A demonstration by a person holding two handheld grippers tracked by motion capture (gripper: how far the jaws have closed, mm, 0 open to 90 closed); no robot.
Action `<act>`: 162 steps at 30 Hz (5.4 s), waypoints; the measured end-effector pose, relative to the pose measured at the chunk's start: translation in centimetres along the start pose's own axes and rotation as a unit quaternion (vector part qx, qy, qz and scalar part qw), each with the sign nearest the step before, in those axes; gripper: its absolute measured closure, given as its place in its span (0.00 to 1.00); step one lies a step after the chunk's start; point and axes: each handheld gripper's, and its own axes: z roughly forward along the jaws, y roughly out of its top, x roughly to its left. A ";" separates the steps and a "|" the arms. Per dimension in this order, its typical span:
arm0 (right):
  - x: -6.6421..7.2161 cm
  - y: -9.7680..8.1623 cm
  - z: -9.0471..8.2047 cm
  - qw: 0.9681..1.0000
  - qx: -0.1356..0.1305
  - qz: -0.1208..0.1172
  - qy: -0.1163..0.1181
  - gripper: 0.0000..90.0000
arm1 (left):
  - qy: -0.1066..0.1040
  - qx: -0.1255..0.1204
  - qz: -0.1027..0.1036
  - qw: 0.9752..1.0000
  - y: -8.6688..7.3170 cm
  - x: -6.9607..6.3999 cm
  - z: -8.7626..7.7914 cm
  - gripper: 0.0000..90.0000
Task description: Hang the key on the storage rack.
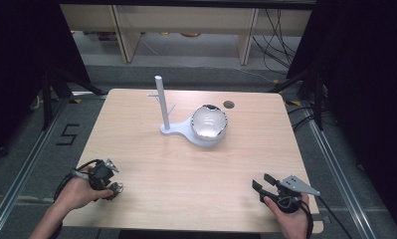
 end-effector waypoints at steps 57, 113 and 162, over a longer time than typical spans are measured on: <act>0.4 0.0 -0.1 1.000 0.005 0.016 0.007 0.49 | 0.017 -0.037 -0.043 0.998 0.0 -1.6 -1.5 0.96; 0.1 0.0 -0.4 1.000 0.004 0.015 0.000 0.49 | 0.230 -0.280 -0.075 0.929 13.0 3.0 -8.3 0.96; -0.2 -0.1 -0.4 1.000 -0.003 0.007 0.003 0.49 | 0.247 -0.296 -0.044 0.922 17.6 2.1 -9.2 0.96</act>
